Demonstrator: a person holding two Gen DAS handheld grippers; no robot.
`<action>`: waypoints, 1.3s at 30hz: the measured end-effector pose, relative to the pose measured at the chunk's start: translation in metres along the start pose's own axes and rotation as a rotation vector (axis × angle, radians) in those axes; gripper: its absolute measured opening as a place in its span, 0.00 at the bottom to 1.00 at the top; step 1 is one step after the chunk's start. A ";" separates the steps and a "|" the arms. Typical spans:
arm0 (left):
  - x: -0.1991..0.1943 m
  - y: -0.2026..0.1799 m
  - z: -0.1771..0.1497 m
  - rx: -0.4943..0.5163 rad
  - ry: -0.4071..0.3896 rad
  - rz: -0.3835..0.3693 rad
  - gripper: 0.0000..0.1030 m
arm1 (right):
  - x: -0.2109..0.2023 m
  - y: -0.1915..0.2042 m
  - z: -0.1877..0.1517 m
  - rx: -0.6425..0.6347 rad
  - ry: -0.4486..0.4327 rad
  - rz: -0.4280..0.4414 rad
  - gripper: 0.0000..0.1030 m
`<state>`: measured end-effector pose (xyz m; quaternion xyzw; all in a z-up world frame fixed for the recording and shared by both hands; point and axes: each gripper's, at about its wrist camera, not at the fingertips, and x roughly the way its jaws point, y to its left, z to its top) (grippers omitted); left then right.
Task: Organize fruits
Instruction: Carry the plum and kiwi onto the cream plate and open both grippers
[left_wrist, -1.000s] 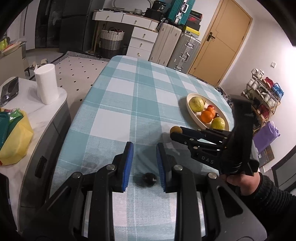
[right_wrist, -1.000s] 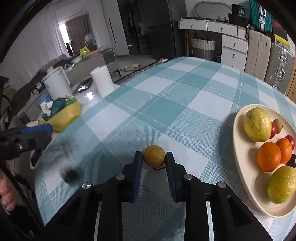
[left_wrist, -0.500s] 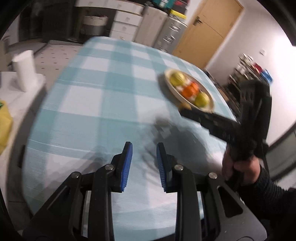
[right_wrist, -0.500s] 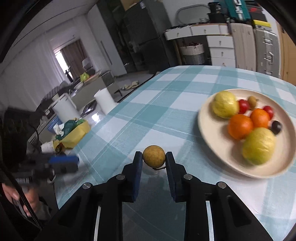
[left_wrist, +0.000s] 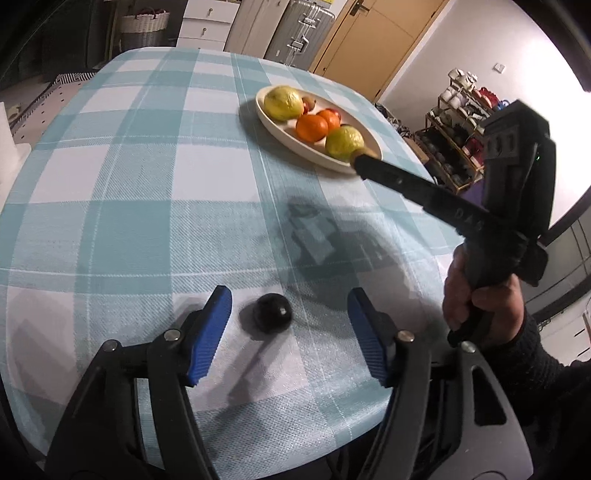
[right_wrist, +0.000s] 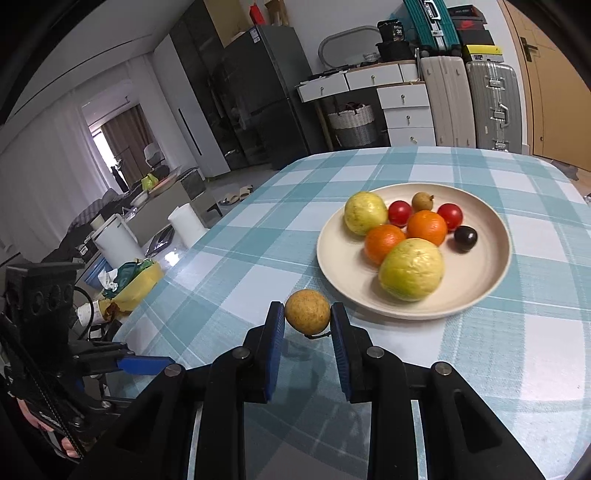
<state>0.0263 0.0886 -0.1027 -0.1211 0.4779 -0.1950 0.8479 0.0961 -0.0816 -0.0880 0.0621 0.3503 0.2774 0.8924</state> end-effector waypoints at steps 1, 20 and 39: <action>0.004 -0.001 -0.002 0.008 0.002 0.014 0.61 | -0.003 -0.001 -0.001 0.003 -0.002 -0.001 0.25; 0.019 -0.007 -0.002 0.075 -0.001 0.102 0.20 | -0.012 -0.016 -0.005 0.036 -0.022 0.012 0.25; 0.008 -0.018 0.031 0.081 -0.058 0.053 0.20 | -0.021 -0.029 0.005 0.066 -0.051 0.031 0.25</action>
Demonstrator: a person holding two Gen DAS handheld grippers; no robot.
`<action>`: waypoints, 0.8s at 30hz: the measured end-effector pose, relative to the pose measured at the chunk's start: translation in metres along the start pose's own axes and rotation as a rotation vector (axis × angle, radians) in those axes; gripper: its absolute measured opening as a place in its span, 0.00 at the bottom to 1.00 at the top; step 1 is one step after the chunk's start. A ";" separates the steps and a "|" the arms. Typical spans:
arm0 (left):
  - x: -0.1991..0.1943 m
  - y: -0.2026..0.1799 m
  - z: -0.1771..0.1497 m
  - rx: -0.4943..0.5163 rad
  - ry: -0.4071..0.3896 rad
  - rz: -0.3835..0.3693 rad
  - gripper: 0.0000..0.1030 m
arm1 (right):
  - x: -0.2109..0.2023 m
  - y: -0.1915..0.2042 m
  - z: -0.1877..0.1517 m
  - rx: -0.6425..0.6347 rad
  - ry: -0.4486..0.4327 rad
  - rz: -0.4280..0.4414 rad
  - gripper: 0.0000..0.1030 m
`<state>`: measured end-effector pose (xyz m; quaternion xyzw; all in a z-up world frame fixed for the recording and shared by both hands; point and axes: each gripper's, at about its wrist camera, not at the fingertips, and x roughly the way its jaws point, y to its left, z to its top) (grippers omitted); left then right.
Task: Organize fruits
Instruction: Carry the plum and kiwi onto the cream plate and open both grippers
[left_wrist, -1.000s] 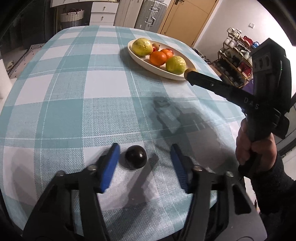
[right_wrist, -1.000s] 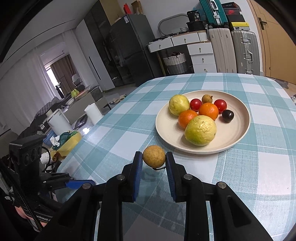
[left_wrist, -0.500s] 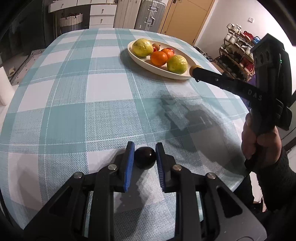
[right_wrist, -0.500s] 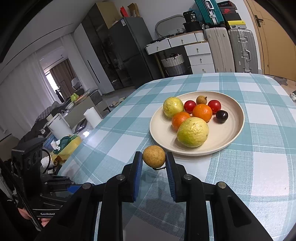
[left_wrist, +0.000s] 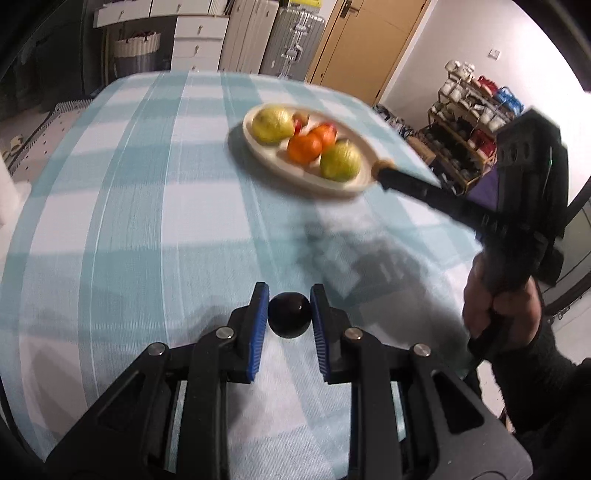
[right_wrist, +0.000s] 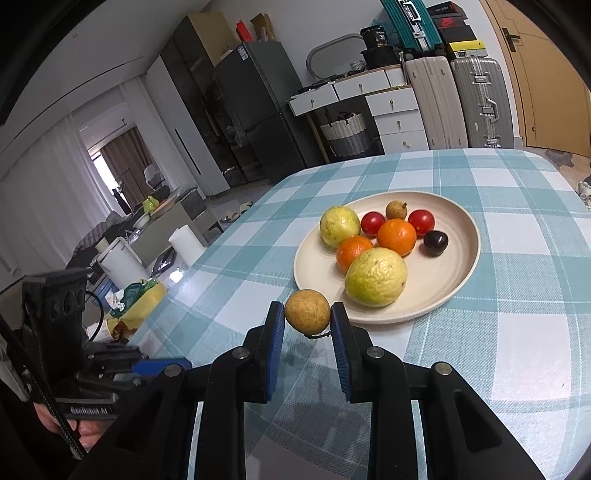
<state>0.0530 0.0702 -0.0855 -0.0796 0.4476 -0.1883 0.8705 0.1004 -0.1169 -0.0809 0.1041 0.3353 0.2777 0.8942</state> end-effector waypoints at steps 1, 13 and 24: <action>-0.001 -0.001 0.006 0.002 -0.012 -0.002 0.20 | -0.002 -0.001 0.002 0.002 -0.004 0.002 0.25; 0.038 -0.011 0.101 0.002 -0.097 -0.056 0.20 | -0.004 -0.033 0.038 0.033 -0.038 -0.011 0.25; 0.099 -0.003 0.135 -0.008 -0.055 -0.037 0.20 | 0.024 -0.074 0.057 0.078 0.011 -0.088 0.25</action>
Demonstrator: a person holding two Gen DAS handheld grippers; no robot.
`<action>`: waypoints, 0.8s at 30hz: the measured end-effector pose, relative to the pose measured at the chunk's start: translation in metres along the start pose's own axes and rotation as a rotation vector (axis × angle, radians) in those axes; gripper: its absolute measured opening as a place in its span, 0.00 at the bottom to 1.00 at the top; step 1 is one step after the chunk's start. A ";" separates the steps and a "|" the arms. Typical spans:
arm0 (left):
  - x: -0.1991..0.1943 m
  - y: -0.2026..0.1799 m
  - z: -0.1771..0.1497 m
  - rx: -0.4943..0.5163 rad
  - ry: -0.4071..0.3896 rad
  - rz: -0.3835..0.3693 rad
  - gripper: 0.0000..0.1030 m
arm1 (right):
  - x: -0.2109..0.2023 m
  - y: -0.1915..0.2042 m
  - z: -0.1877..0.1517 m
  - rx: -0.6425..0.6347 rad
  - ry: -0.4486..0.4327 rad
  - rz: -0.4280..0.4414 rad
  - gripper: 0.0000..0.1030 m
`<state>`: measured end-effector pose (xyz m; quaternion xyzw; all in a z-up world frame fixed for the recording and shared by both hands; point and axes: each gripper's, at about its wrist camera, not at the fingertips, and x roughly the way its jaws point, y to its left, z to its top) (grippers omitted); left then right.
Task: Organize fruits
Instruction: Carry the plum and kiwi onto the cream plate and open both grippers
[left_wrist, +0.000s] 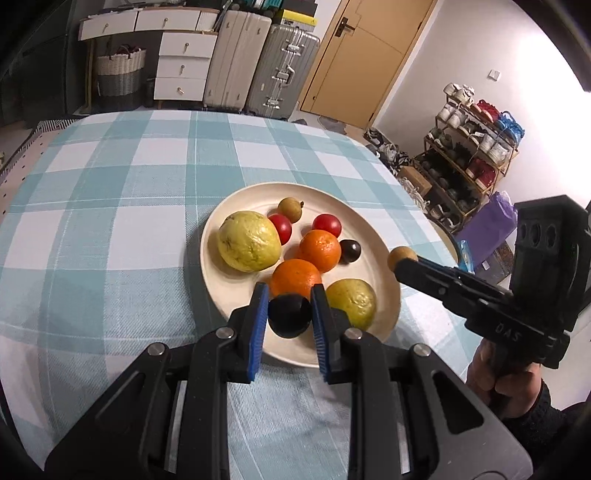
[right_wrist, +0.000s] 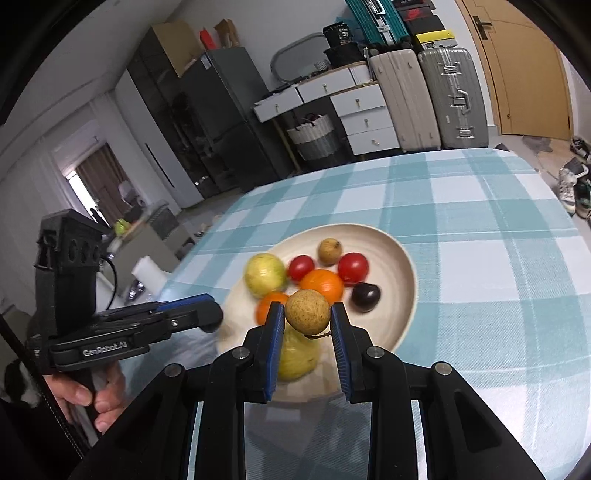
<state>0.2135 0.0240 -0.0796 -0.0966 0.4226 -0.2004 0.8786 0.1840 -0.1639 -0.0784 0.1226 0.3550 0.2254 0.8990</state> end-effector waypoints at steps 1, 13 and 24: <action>0.003 0.000 0.000 0.004 0.006 0.006 0.20 | 0.004 -0.003 0.001 0.003 0.009 -0.008 0.25; 0.029 0.005 0.002 0.003 0.072 0.024 0.22 | 0.027 -0.016 0.003 0.034 0.053 -0.015 0.38; -0.014 -0.003 0.000 0.017 -0.025 0.074 0.55 | -0.023 -0.001 -0.003 0.034 -0.129 -0.034 0.75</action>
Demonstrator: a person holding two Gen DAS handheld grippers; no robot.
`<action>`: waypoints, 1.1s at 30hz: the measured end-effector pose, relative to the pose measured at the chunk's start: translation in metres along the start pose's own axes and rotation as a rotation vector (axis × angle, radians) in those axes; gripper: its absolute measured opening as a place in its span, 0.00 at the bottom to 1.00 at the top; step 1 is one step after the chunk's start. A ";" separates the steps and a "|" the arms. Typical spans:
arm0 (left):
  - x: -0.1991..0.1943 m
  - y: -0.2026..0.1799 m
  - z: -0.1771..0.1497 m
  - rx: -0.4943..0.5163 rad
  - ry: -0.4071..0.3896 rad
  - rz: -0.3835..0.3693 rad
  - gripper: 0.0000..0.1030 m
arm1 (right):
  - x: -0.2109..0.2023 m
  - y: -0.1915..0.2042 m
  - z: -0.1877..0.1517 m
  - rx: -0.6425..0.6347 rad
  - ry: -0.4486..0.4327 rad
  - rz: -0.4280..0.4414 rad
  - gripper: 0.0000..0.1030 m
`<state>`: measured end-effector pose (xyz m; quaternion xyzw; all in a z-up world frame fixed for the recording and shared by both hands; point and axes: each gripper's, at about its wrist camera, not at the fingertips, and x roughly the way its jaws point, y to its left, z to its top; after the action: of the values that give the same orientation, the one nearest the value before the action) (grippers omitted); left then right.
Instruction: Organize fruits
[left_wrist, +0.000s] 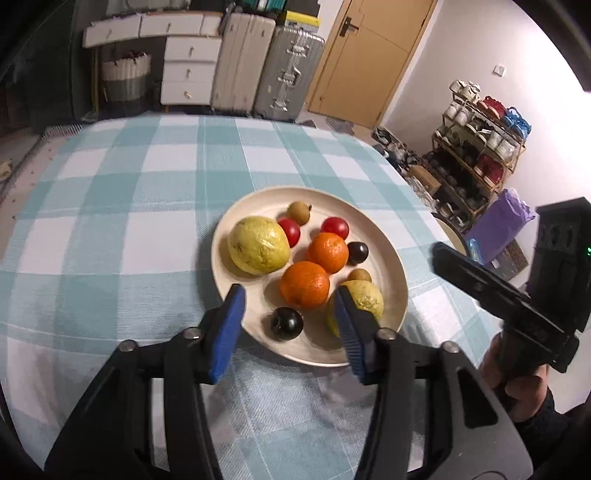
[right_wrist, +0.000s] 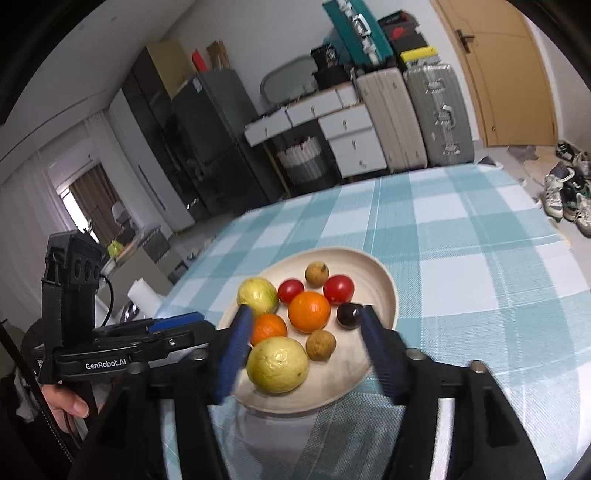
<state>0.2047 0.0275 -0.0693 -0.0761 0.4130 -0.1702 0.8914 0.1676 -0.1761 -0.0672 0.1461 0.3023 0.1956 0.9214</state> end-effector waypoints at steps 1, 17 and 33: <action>-0.007 -0.003 -0.001 0.014 -0.017 0.034 0.63 | -0.005 0.002 0.000 0.000 -0.022 -0.005 0.80; -0.090 -0.044 -0.023 0.102 -0.311 0.238 0.99 | -0.068 0.044 -0.017 -0.130 -0.183 -0.086 1.00; -0.119 -0.038 -0.061 0.090 -0.535 0.354 0.99 | -0.091 0.058 -0.044 -0.267 -0.299 -0.178 1.00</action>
<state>0.0774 0.0363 -0.0138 -0.0057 0.1631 -0.0043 0.9866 0.0575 -0.1596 -0.0332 0.0231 0.1452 0.1278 0.9808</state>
